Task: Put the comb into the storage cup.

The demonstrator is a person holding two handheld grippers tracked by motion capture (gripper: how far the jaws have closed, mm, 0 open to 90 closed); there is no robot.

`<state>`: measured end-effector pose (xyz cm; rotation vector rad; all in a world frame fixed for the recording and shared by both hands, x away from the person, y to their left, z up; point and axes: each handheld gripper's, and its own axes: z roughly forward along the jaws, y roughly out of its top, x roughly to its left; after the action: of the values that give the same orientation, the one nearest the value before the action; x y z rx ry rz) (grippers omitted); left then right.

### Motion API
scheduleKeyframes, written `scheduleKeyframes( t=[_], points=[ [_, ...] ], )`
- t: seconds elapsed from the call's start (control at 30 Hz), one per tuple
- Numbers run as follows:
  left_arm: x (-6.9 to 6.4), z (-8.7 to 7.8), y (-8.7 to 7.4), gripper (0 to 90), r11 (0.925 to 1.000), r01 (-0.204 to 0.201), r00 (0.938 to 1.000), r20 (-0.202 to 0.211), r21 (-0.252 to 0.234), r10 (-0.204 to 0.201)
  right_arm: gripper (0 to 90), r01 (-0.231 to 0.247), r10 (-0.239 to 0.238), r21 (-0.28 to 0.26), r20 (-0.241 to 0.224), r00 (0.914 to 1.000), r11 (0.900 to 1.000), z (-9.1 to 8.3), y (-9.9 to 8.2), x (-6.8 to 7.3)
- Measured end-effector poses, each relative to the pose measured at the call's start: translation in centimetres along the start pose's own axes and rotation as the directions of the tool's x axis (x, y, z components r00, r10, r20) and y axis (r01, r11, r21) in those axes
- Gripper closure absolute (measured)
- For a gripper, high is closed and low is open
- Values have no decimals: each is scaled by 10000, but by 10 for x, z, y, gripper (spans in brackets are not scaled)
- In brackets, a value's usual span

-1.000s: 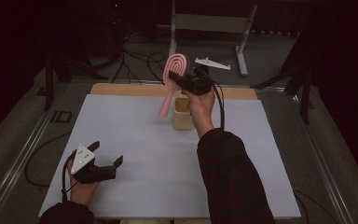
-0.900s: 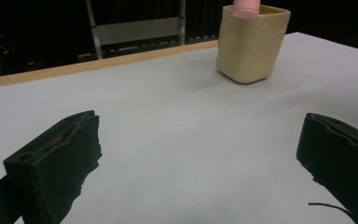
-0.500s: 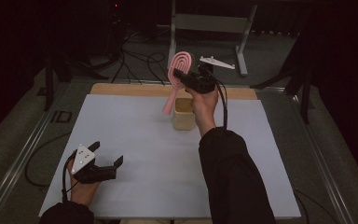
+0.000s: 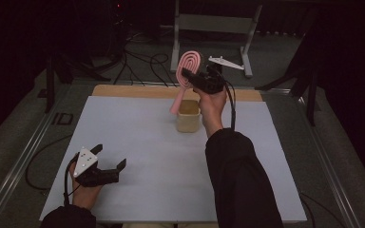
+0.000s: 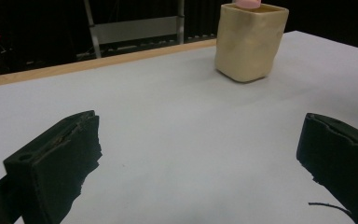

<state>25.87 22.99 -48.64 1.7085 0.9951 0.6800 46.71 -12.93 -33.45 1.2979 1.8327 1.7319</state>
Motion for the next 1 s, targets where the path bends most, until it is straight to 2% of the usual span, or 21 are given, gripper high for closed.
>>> scheduleKeyframes(
  t=[0.4, 0.73, 1.0],
  points=[
    [0, 0, 0, 2, 10000, 7, 10000, 6, 5, -7, 634, 8, 3, -195, 528, 9986, 9998, -5, 3, -9],
    [0, 0, 0, 2, 10000, 2, 10000, 4, -9, -2, 634, 169, -152, -205, 796, 9967, 9996, -7, 2, -11],
    [0, 0, 0, 2, 10000, -13, 10000, -6, 11, 13, 634, 125, -106, -186, 953, 9954, 9997, -8, -1, -16]
  ],
)
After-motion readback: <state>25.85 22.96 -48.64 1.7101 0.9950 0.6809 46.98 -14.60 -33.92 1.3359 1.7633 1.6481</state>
